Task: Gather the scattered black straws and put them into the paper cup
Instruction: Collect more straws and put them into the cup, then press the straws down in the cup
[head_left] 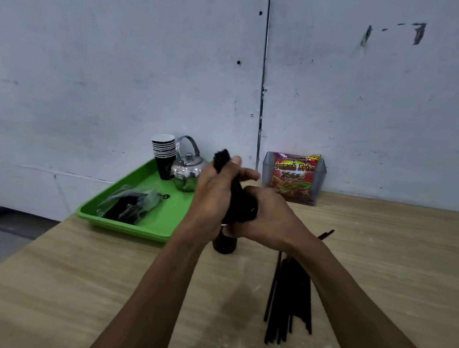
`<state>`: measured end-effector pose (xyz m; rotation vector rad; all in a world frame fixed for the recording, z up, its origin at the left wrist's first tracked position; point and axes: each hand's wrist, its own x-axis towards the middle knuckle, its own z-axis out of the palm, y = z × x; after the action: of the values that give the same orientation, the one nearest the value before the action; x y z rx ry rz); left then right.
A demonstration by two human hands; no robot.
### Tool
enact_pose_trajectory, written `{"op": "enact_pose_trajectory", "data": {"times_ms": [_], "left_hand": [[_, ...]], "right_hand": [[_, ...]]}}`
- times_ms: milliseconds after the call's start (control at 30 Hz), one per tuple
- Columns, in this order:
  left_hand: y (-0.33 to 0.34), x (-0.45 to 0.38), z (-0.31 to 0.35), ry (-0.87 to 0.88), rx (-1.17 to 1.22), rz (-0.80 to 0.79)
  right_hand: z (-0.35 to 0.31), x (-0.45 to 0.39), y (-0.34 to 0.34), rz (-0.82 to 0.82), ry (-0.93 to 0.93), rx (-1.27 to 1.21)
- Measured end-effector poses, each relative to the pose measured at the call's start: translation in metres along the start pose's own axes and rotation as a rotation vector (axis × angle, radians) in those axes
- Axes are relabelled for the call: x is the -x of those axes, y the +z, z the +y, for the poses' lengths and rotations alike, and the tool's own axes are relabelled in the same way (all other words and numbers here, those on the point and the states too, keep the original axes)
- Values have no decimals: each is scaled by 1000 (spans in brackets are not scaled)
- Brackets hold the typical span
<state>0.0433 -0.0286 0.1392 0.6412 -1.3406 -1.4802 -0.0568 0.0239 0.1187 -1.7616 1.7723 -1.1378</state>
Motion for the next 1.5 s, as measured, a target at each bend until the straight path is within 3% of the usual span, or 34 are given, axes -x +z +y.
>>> {"op": "enact_pose_trajectory", "data": {"times_ms": [133,300,567,800,1033,1333,1500], "left_hand": [[-20,-26,9,150,-74,107],[-35,-45,-11,236,-266,96],[-41,-41,-52,183,-224,72],[-57,-46,-86,187,-470,-7],[-61,-44,-77,143,-626,-5],[-61,-35,-58,101,-429,-33],[-65,-37,-62,205,-574,8]], "right_hand": [[19,3,2,101,174,14],[44,2,22,140,294,-40],[58,-9,62,147,225,-178],[67,-13,71,180,199,-195],[71,-13,72,190,195,-197],[70,-15,72,185,223,-190],[70,-15,73,178,235,-198]]}}
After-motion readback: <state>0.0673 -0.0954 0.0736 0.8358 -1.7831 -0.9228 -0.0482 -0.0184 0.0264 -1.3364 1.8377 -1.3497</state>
